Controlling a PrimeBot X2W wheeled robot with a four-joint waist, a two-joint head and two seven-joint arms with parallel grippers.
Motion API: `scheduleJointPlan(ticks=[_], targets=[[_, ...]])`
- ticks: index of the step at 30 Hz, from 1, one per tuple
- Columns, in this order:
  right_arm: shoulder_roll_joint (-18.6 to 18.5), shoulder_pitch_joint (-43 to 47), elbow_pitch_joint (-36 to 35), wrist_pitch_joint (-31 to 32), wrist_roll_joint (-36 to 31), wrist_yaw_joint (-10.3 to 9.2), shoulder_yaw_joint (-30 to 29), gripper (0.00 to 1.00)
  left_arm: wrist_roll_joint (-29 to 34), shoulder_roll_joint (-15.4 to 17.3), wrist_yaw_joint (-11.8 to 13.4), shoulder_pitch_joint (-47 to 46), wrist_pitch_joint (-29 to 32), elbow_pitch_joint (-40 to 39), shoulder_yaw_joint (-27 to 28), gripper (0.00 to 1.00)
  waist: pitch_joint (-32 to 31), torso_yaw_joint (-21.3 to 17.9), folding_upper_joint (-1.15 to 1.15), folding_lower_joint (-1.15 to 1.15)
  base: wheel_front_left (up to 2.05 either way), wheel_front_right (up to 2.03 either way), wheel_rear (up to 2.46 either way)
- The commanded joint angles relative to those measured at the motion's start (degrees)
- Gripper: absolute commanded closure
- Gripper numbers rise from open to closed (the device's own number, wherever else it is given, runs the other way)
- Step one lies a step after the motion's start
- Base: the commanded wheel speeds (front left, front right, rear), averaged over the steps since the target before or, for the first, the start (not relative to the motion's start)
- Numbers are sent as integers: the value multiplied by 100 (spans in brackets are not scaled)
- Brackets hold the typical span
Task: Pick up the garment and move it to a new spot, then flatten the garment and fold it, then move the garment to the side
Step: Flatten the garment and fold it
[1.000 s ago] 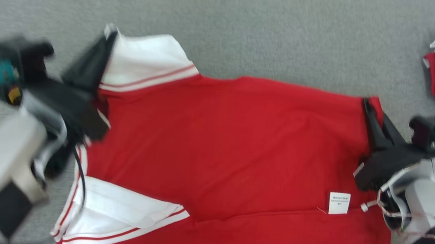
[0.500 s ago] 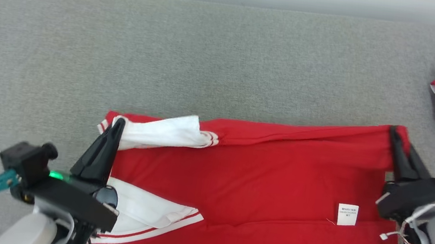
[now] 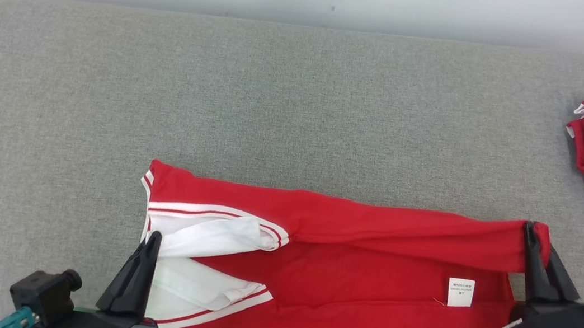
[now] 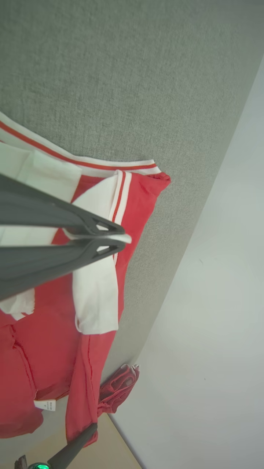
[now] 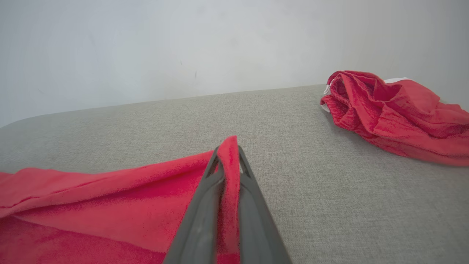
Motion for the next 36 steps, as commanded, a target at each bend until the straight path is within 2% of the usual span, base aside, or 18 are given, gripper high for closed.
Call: scheduleJointPlan(ticks=[1,5,9,15,20,26,33,34,35,36], targets=[[34,135,-71,-3,-29,-16,-57,0,123,-67,-13,93,-15,66,85,0,-20,-3,0,1,0,0,0],[71,293,-268,-3,-54,-16,-214,0,378,-212,-25,213,-15,157,353,0,-62,3,0,1,0,0,0],[111,560,-484,-2,-85,-16,-397,0,1083,-552,-113,423,-15,37,1185,0,-157,-1,0,1,0,0,0],[164,537,-84,98,82,-16,-396,0,2265,-1040,-351,693,-15,-175,2168,0,-252,14,0,1,0,0,0],[269,348,334,213,252,-16,-299,0,3014,-1432,-613,839,-15,-225,2711,0,-308,69,0,1,0,0,0],[391,62,1070,381,389,-16,-156,0,3520,-1685,-809,860,-15,-191,3059,0,-333,179,0,1,0,0,0],[547,-92,1855,532,452,-16,42,0,3676,-1791,-926,914,-16,-109,3145,0,-364,300,0,1,0,0,0],[567,-82,1911,548,478,-16,86,54,3690,-1796,-939,921,-16,-105,3148,0,-371,308,0,1,0,0,0],[590,-67,1958,562,509,-16,131,75,3702,-1802,-930,925,-16,-104,3148,0,-379,311,0,1,0,0,0],[605,-60,1990,546,533,-16,170,100,3716,-1805,-934,936,-16,-103,3151,0,-388,310,0,1,0,0,0]])
